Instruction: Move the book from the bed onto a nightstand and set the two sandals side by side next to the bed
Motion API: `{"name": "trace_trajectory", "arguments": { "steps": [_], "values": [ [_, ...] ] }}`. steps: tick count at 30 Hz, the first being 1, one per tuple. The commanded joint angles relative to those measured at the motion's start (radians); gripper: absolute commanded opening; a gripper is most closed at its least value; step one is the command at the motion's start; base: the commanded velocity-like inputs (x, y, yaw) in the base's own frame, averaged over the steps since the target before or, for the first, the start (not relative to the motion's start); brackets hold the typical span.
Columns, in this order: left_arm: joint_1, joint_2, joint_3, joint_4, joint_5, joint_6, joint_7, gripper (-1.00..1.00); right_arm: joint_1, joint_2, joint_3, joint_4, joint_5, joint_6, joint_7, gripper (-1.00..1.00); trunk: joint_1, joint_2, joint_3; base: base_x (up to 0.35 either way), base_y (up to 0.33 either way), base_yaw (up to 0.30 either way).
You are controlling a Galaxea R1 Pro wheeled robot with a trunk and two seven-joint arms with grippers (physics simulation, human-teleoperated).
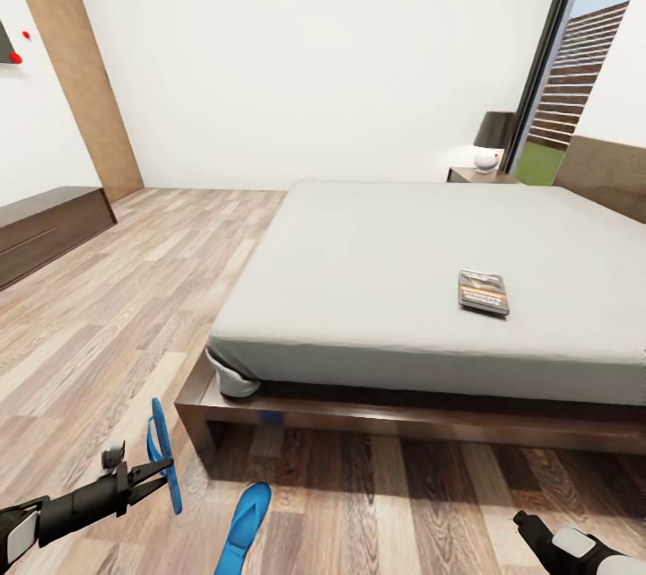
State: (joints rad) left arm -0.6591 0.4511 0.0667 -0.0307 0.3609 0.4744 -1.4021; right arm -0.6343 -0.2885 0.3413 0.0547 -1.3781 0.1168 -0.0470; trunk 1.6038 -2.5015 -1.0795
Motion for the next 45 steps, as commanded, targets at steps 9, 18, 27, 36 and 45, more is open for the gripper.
{"name": "trace_trajectory", "arguments": {
  "steps": [9,18,27,36,45],
  "values": [
    [-0.001,0.001,0.007,0.000,-0.007,0.010,-0.004,-1.00,-0.001,0.000,0.009,0.001,-0.007,0.004,-0.002,1.00,0.000,0.000,-0.001,-0.005,-0.182,0.000],
    [-0.001,0.001,0.007,0.000,-0.007,0.010,-0.003,-1.00,-0.001,0.000,0.010,0.001,-0.007,0.004,-0.002,1.00,0.000,0.000,-0.001,-0.074,-0.179,0.000],
    [-0.001,0.001,0.007,0.000,-0.008,0.009,-0.003,-1.00,-0.001,0.000,0.010,0.001,-0.007,0.004,-0.001,1.00,0.000,0.000,-0.001,-0.127,-0.170,0.000],
    [-0.001,-0.008,0.006,-0.002,-0.024,0.007,0.086,-1.00,-0.001,0.001,0.010,0.001,-0.007,0.004,0.000,1.00,0.000,0.000,-0.001,-0.041,-0.049,0.000],
    [-0.001,-0.078,-0.030,-0.014,-0.038,-0.013,0.164,-1.00,-0.001,0.006,0.009,0.000,-0.007,0.003,0.001,1.00,0.000,0.000,-0.001,-0.002,-0.002,0.000]
  ]
}}
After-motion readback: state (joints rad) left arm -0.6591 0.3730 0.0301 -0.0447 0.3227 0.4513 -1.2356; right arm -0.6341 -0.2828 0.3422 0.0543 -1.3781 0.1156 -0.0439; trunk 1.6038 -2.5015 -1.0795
